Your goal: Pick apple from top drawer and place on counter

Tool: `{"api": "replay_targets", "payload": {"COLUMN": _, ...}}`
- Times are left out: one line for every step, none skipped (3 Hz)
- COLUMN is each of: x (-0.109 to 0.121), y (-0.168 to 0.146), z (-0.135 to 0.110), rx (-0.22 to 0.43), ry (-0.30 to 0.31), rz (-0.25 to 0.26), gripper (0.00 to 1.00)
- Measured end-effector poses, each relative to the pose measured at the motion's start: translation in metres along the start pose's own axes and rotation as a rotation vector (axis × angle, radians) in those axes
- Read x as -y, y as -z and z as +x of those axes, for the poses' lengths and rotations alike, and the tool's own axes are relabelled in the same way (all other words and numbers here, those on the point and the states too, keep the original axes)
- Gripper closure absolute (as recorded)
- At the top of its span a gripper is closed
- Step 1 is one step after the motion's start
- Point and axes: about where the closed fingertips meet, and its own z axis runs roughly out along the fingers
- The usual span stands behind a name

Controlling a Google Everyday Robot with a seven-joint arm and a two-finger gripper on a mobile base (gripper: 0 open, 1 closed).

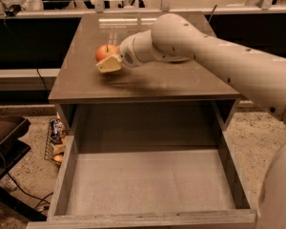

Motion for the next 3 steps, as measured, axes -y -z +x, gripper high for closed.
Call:
{"api": "replay_targets", "payload": {"x": -0.015, "y": -0.033, "z": 0.013, "rx": 0.011, "ry": -0.01, "rz": -0.057, "gripper": 1.0}}
{"api": "replay_targets", "payload": {"x": -0.031, "y": -0.051, "z": 0.015, "rx": 0.004, "ry": 0.002, "rz": -0.115, "gripper": 0.96}}
{"api": "replay_targets", "payload": {"x": -0.031, "y": -0.051, "z": 0.014, "rx": 0.004, "ry": 0.002, "rz": -0.116, "gripper": 0.74}}
